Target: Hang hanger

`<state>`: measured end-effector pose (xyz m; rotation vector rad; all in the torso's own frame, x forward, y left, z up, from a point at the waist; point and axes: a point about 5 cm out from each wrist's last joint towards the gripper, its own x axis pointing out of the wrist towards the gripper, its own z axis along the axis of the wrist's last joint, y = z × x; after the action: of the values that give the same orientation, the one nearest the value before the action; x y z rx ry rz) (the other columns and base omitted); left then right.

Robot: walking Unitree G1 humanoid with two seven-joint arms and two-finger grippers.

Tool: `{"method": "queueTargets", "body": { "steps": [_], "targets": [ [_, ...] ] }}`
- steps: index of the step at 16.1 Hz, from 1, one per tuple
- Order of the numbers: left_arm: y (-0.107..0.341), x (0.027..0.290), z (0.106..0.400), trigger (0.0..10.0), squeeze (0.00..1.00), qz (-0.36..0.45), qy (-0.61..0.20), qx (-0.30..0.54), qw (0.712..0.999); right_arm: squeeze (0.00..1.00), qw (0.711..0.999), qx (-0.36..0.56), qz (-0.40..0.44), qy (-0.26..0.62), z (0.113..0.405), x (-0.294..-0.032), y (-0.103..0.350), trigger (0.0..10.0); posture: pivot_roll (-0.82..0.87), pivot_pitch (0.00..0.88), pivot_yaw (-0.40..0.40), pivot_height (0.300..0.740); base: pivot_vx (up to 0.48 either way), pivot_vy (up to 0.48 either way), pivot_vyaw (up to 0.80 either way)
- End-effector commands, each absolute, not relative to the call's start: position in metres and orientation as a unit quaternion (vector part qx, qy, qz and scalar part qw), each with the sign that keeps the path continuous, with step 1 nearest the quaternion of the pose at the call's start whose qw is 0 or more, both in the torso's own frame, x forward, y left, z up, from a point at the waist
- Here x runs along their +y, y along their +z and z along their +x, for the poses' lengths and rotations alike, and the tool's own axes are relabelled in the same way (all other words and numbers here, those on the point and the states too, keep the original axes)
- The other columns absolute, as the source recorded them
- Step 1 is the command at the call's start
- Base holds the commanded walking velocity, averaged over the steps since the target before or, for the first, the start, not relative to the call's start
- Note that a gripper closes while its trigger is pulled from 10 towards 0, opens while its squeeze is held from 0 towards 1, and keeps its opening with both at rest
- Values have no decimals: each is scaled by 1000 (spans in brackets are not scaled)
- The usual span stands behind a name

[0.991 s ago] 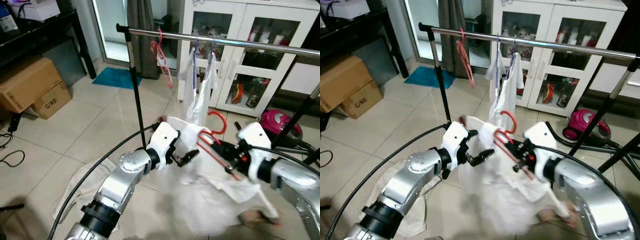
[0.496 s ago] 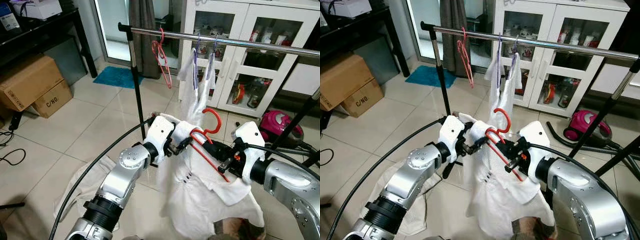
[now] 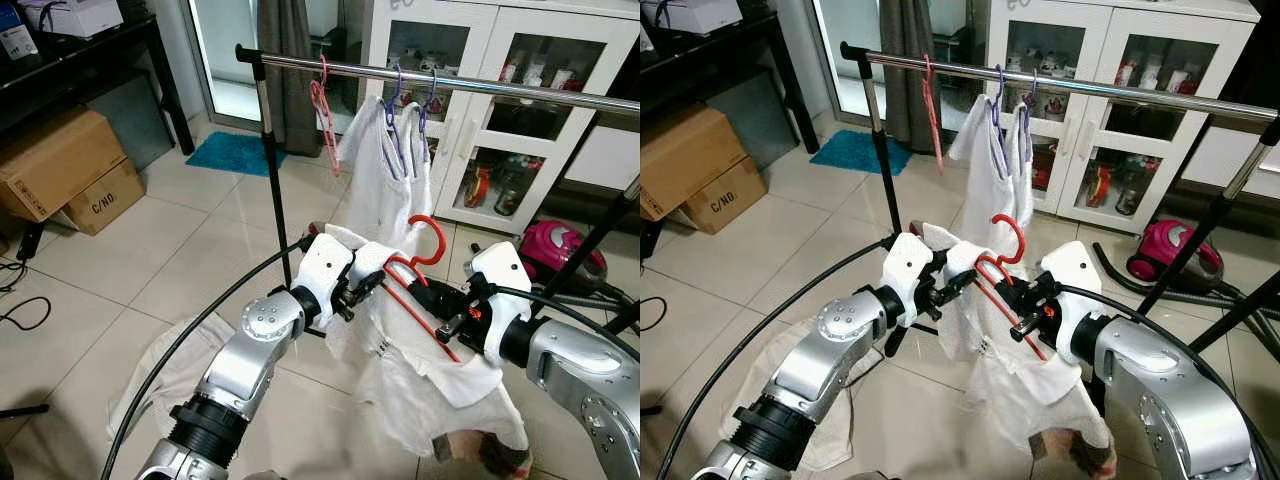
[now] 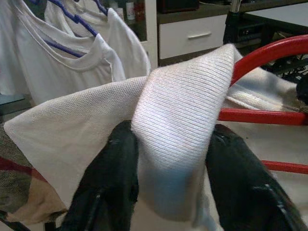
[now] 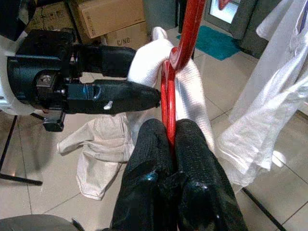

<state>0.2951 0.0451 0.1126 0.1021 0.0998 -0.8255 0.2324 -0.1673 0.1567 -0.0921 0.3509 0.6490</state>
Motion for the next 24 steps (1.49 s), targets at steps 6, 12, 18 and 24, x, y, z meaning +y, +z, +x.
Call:
{"method": "queueTargets", "body": {
  "steps": [6,12,18,24],
  "targets": [
    [112,50,298,0,0,55,-386,51,919,0,935,160,-37,315,237,-170,163,10000,28,31,49,740,0,0,0],
    [134,60,302,0,0,56,-399,20,915,0,927,176,-86,319,233,-171,155,10000,28,14,56,740,0,0,0],
    [195,111,330,0,0,115,-357,-36,926,0,909,199,-131,341,217,-179,143,10000,35,0,73,740,0,0,0],
    [178,184,353,0,0,195,-239,36,950,0,904,117,-56,407,198,-190,176,10000,34,0,82,740,0,0,0]
  ]
}}
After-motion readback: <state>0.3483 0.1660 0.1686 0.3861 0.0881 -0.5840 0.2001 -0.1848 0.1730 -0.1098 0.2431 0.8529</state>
